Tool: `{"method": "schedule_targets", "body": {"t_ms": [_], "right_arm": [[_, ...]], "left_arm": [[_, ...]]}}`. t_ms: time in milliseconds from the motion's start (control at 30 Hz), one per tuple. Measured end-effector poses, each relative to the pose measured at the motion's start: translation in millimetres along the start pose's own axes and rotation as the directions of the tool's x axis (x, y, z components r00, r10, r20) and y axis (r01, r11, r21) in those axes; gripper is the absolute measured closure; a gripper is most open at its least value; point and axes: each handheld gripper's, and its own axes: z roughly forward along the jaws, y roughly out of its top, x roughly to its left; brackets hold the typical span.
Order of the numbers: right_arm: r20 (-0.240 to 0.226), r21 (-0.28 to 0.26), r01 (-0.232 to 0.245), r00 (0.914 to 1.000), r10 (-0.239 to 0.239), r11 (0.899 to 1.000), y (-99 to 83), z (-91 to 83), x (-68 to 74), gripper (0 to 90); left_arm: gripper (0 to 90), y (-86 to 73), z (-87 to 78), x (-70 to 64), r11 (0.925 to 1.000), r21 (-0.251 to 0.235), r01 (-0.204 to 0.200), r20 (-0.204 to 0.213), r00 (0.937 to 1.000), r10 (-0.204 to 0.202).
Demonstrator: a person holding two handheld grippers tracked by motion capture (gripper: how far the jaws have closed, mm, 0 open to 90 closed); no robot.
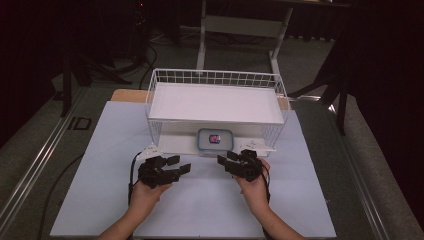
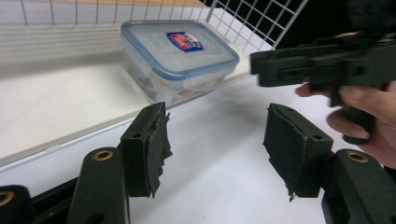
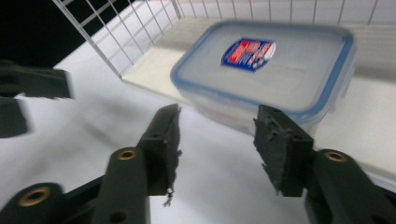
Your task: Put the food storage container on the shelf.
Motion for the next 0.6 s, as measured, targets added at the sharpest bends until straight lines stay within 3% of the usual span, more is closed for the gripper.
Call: {"method": "schedule_targets", "body": {"t_ms": [133,200,300,400,500,600], "right_arm": [[-0.013,0.020,0.018,0.9998,-0.017,1.000,-3.9,3.9,1.0,68.4],[-0.012,0.037,0.031,0.9995,-0.030,0.999,-5.2,6.2,1.9,76.2],[-0.010,0.060,0.036,0.9993,-0.036,0.998,-7.5,10.8,1.1,88.3],[0.002,0.090,0.021,0.9998,-0.021,0.996,-8.4,17.0,-1.0,90.0],[0.011,0.098,0.019,0.9998,-0.020,0.995,-7.5,21.2,-1.6,90.0],[0.026,0.107,0.009,0.9996,-0.012,0.994,-6.0,26.5,-4.7,90.0]], "left_arm": [[39.2,-7.3,-12.9,-4.5,1.0000,-0.002,-0.005,0.018,0.9998,0.005],[27.7,-12.6,-18.5,-5.0,0.9999,-0.011,-0.010,0.061,0.9981,0.011],[18.0,-19.6,-22.7,-5.7,1.0000,-0.007,0.004,0.037,0.9993,-0.004],[14.7,-27.6,-26.9,-4.4,0.9997,-0.023,0.004,0.023,0.9997,-0.004],[1.8,-32.4,-29.2,-2.7,0.9991,-0.040,-0.017,0.012,0.9998,0.017],[1.8,-35.0,-30.5,-0.9,0.9982,-0.057,-0.020,-0.022,0.9996,0.019]]}}
